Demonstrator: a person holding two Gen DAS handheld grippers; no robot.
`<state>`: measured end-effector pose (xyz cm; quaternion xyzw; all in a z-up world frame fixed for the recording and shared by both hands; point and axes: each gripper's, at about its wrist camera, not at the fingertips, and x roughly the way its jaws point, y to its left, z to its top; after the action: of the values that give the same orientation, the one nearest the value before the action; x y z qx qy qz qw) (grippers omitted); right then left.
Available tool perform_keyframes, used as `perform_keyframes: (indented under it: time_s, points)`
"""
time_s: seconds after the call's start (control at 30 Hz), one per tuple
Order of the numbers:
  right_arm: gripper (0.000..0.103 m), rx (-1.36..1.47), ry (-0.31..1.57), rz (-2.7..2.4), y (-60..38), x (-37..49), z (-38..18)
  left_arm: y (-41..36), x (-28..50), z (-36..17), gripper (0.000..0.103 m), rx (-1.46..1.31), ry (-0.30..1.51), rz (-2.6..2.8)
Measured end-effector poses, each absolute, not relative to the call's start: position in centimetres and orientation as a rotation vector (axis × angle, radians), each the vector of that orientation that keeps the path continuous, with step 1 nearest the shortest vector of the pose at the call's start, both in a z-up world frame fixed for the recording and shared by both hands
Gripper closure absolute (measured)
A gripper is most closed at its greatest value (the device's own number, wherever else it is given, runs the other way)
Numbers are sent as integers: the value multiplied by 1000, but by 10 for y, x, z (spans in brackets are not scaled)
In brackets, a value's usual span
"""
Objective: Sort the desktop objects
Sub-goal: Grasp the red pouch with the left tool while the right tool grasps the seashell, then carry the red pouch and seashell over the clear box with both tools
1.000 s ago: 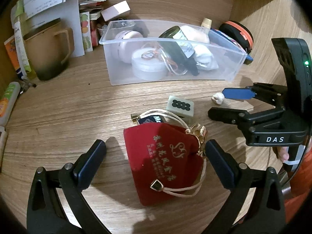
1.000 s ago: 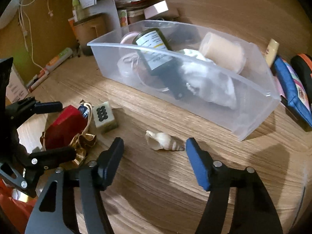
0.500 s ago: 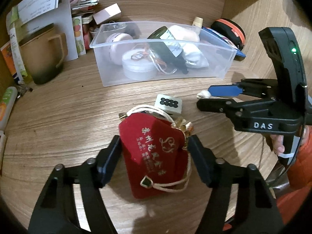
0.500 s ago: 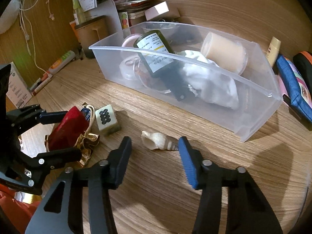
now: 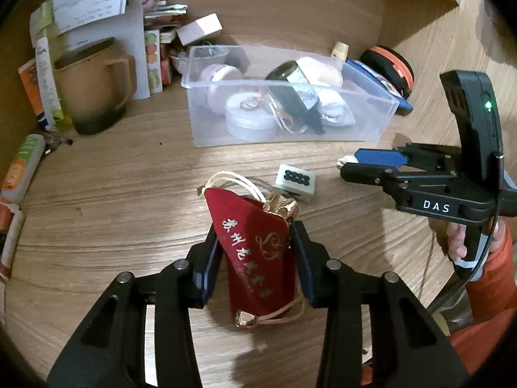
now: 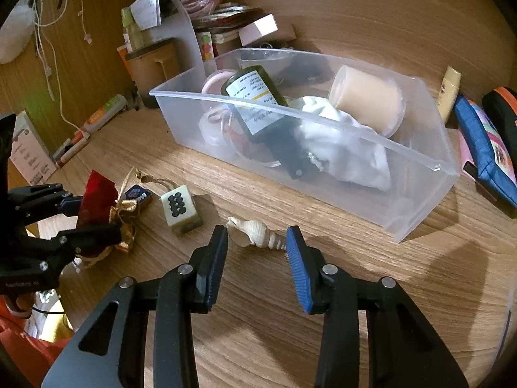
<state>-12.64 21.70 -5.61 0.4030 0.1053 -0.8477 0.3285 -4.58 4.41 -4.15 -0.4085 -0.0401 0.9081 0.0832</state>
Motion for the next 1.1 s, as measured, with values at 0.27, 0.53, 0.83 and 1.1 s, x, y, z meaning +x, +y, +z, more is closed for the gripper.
perform_keyframes:
  time_s: [0.27, 0.53, 0.83, 1.1]
  points:
    - [69, 1015, 223, -2257, 226, -122, -42, 33, -43, -26, 63, -1162, -166, 2736]
    - [69, 977, 192, -2302, 236, -119, -29, 21, -43, -9, 64, -1090, -232, 2743]
    - [69, 933, 144, -2340, 248, -116, -17, 10, -47, 7, 65, -1038, -232, 2766]
    - [68, 874, 151, -2370, 251, -117, -1, 13, -63, 25, 65, -978, -166, 2813]
